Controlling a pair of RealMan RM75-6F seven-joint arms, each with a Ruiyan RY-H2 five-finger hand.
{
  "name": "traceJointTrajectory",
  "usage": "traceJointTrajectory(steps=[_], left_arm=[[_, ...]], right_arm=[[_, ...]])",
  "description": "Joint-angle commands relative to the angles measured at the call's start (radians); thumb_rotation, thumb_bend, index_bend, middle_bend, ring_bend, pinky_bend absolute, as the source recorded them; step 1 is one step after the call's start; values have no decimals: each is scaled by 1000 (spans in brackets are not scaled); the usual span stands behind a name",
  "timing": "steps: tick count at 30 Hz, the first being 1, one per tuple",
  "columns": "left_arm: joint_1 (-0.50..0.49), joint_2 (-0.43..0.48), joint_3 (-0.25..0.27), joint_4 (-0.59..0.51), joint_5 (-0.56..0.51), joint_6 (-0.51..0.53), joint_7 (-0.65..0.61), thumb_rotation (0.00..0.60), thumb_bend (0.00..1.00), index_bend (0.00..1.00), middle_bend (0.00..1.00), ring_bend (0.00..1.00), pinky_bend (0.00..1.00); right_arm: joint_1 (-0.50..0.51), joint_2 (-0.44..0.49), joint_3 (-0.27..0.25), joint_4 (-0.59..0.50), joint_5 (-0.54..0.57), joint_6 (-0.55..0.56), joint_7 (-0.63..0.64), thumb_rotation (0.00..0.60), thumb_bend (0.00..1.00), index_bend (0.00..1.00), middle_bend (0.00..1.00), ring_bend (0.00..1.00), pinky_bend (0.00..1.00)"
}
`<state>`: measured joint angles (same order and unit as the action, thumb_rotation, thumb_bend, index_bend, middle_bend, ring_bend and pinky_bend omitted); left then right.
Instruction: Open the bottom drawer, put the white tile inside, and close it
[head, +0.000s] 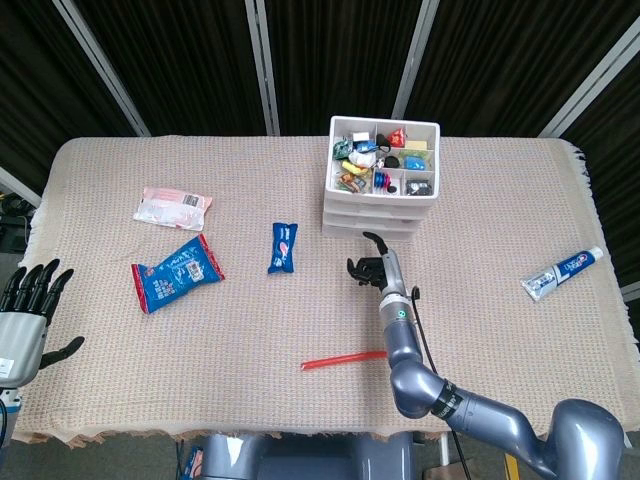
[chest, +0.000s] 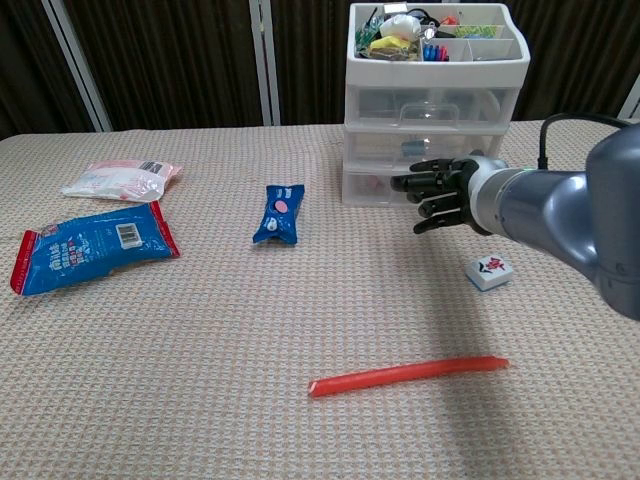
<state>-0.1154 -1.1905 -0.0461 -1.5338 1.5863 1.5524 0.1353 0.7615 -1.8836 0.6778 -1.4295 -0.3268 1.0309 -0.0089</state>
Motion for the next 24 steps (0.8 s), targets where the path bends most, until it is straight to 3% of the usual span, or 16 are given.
traceJointTrajectory(steps=[1, 15, 24], left_arm=[[0, 0, 1, 0, 0, -1, -1, 600, 135, 74, 0, 0, 0], [-2, 4, 4, -6, -2, -7, -6, 600, 134, 74, 0, 0, 0], [-2, 6, 4, -8, -4, -9, -10, 600, 137, 74, 0, 0, 0]], right_arm=[[15, -21, 27, 30, -1, 13, 31, 600, 355, 146, 822, 800, 614], [54, -57, 99, 119, 60, -11, 75, 600, 357, 147, 822, 797, 614], [74, -72, 145, 150, 112, -44, 111, 600, 377, 210, 822, 797, 614]])
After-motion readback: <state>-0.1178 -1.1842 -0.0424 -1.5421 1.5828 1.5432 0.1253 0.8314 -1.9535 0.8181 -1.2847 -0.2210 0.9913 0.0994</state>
